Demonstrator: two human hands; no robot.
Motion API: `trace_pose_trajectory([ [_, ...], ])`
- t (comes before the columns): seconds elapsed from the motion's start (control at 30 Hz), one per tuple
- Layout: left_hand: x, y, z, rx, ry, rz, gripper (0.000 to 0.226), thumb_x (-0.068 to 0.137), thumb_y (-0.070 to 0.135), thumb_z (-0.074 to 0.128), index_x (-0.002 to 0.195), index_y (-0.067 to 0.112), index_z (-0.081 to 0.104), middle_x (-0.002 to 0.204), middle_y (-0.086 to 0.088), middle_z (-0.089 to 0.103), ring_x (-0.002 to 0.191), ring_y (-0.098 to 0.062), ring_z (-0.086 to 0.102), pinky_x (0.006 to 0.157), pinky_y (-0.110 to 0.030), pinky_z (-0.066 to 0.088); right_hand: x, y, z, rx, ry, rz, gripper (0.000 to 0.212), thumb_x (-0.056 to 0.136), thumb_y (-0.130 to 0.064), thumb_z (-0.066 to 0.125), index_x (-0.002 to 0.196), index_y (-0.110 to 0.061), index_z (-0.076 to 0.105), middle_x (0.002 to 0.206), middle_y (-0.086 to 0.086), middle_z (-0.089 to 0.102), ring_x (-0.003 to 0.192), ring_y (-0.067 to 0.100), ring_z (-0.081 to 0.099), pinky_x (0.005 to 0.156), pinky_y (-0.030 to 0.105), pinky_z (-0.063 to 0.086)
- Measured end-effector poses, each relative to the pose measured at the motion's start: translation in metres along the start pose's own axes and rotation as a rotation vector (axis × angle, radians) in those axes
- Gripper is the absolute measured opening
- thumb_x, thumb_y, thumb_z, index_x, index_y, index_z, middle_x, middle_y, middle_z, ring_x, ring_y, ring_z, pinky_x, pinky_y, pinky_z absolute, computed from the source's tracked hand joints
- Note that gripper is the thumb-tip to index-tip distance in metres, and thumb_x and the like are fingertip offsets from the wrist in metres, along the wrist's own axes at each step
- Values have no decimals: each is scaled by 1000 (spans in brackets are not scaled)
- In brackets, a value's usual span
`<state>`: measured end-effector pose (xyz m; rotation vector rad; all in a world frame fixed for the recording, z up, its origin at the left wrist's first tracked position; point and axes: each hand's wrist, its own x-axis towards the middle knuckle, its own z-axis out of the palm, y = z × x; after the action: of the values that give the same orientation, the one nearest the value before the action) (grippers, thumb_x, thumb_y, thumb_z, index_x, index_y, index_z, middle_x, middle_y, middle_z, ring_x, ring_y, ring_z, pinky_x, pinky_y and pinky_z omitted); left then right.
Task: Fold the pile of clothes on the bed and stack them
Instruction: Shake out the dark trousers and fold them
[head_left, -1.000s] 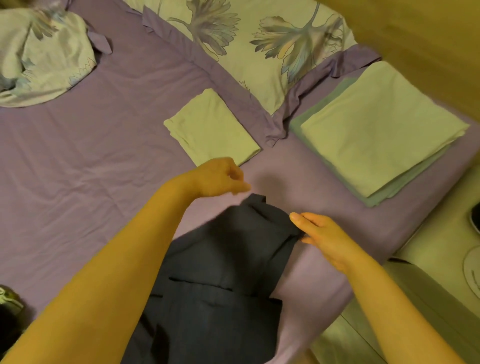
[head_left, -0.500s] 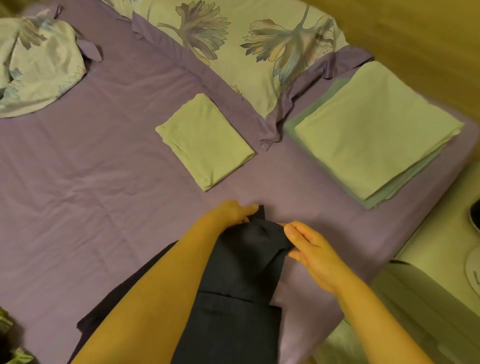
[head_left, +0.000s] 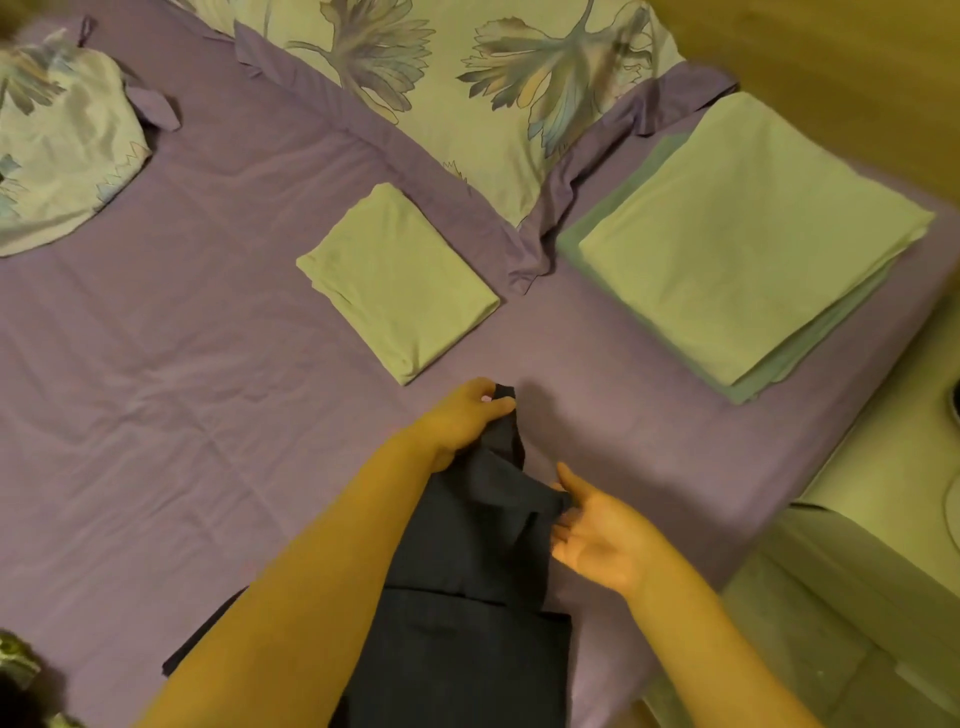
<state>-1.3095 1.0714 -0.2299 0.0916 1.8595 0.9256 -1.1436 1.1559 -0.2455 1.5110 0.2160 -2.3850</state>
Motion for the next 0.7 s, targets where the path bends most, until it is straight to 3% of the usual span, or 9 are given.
trace_pose_trajectory([
  [0.03, -5, 1, -6, -32, -40, 3, 13, 97, 18, 53, 103, 8, 56, 98, -11, 63, 87, -22, 62, 77, -30, 55, 0, 2, 6, 26, -29, 49, 17, 82, -17, 65, 94, -6, 71, 103, 22, 69, 92, 35, 67, 68, 43, 58],
  [0.1, -18, 0, -20, -152, -133, -14, 14, 96, 15, 53, 108, 10, 60, 99, -8, 66, 88, -20, 66, 77, -29, 57, 2, 7, 17, 49, -46, 78, 10, 73, -5, 66, 78, -1, 74, 89, 24, 71, 83, 36, 67, 57, 43, 60],
  [0.17, -32, -1, -37, -235, -208, -33, 19, 96, 15, 53, 111, 10, 63, 100, -7, 70, 90, -18, 68, 76, -29, 58, 5, 11, 24, 72, -1, 60, 14, 81, 3, 60, 73, 4, 71, 78, 22, 70, 81, 36, 63, 52, 42, 57],
  [0.23, -41, -1, -55, -211, -226, -32, 23, 94, 17, 56, 115, 11, 65, 107, -8, 70, 97, -21, 68, 84, -34, 57, 8, 14, 25, 90, 75, 32, 15, 88, 4, 55, 80, 8, 67, 73, 20, 68, 82, 33, 61, 58, 38, 58],
  [0.3, -48, 2, -71, -99, -165, -18, 22, 92, 17, 59, 112, 14, 68, 109, -8, 70, 98, -22, 66, 84, -34, 57, 7, 13, 22, 72, 127, -3, 11, 91, 5, 52, 88, 7, 63, 72, 18, 65, 82, 30, 59, 61, 32, 58],
  [0.4, -54, 8, -90, 68, 3, 10, 11, 89, 17, 64, 96, 22, 72, 96, -1, 70, 84, -18, 63, 65, -22, 57, 2, 7, 13, -82, 175, -85, 12, 90, 9, 52, 84, 7, 61, 77, 17, 64, 82, 26, 59, 63, 30, 56],
  [0.5, -51, 12, -101, 270, 99, 56, 12, 92, 20, 60, 100, 19, 69, 91, -3, 64, 67, -15, 52, 50, -14, 48, -6, -6, 2, -181, 224, -197, 14, 87, 7, 59, 80, -4, 64, 56, 7, 64, 52, 13, 57, 40, 17, 47],
  [0.6, -46, 17, -104, 461, 161, 76, 20, 96, 20, 55, 112, 14, 64, 93, -6, 62, 61, -13, 56, 56, -16, 51, -12, -18, -7, -134, 269, -346, 19, 83, 9, 62, 81, -9, 65, 64, 8, 62, 56, 15, 52, 40, 15, 47],
  [0.7, -41, 24, -100, 506, 198, 108, 23, 96, 20, 53, 116, 12, 62, 91, -7, 65, 60, -13, 63, 62, -18, 54, -11, -22, -16, -116, 272, -388, 18, 84, 9, 61, 84, -9, 64, 66, 9, 65, 62, 17, 59, 44, 18, 51],
])
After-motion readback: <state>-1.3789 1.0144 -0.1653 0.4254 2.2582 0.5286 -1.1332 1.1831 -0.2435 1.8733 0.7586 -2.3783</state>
